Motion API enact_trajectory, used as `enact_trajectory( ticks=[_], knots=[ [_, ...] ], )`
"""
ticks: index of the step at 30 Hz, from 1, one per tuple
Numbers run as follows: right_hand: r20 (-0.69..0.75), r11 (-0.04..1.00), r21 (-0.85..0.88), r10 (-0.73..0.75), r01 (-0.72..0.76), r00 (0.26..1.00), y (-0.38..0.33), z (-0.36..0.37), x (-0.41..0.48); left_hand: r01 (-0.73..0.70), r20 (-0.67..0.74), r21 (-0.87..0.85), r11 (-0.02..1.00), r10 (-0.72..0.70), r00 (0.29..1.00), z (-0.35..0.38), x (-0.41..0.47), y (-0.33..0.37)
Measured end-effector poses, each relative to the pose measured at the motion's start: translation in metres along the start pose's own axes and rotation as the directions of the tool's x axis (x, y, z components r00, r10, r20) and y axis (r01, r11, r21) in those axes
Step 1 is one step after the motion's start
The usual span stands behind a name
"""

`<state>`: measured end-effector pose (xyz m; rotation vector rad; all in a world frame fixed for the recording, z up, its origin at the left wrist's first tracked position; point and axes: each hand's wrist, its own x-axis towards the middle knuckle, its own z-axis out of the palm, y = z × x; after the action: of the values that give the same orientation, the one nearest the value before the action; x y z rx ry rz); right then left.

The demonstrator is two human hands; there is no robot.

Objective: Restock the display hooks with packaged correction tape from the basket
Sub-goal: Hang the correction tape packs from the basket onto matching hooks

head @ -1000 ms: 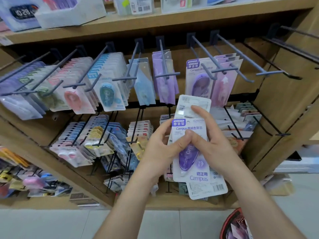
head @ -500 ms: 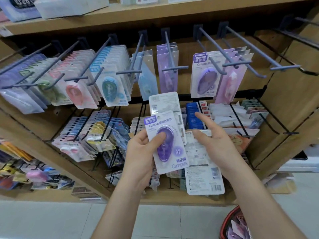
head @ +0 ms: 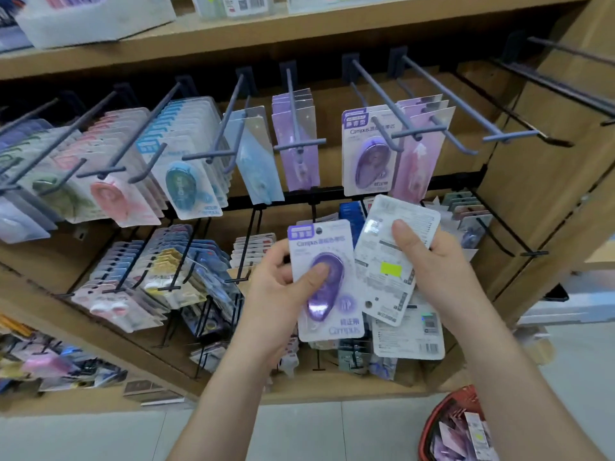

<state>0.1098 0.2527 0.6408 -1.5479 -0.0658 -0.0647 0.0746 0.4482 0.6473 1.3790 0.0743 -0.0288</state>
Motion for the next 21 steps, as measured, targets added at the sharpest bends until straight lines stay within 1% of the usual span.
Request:
enact_trajectory(
  ticks=[2, 3, 4, 6, 7, 8, 11, 15, 19, 21],
  knots=[
    [-0.013, 0.999, -0.021, -0.036, 0.035, 0.999, -0.002, -0.011, -0.003, -0.047, -0.016, -0.016, 0.999, 0.046, 0.999, 0.006, 0.004, 0.008],
    [-0.013, 0.994, -0.087, -0.073, 0.071, 0.997, -0.003, -0.017, -0.004, -0.078, 0.004, -0.016, 0.997, 0.078, 0.997, 0.010, 0.006, 0.011],
    [-0.004, 0.973, -0.198, -0.123, 0.120, 0.992, -0.004, -0.022, -0.006, -0.112, 0.034, -0.013, 0.994, 0.112, 0.993, 0.015, 0.008, 0.014],
    [0.043, 0.902, -0.369, -0.226, 0.226, 0.973, -0.010, -0.028, -0.008, -0.169, 0.105, -0.010, 0.986, 0.169, 0.980, 0.023, 0.014, 0.020],
    [0.080, 0.870, -0.402, -0.277, 0.285, 0.958, -0.009, -0.031, -0.007, -0.200, 0.142, 0.009, 0.980, 0.197, 0.970, 0.028, 0.017, 0.022],
    [0.102, 0.857, -0.410, -0.295, 0.311, 0.950, -0.009, -0.032, -0.006, -0.238, 0.172, 0.041, 0.970, 0.228, 0.958, 0.032, 0.019, 0.024],
    [0.103, 0.871, -0.379, -0.296, 0.312, 0.950, -0.007, -0.033, -0.004, -0.344, 0.202, 0.113, 0.932, 0.318, 0.926, 0.046, 0.021, 0.031],
    [0.078, 0.962, -0.148, -0.219, 0.228, 0.973, -0.014, -0.032, -0.008, -0.418, 0.168, 0.126, 0.900, 0.396, 0.903, 0.062, 0.027, 0.041],
    [0.069, 0.974, -0.111, -0.190, 0.196, 0.979, -0.014, -0.035, -0.007, -0.421, 0.137, 0.148, 0.895, 0.403, 0.905, 0.071, 0.034, 0.049],
    [0.078, 0.965, -0.166, -0.191, 0.202, 0.978, -0.014, -0.034, -0.006, -0.409, 0.114, 0.183, 0.894, 0.394, 0.912, 0.074, 0.035, 0.052]
  ],
)
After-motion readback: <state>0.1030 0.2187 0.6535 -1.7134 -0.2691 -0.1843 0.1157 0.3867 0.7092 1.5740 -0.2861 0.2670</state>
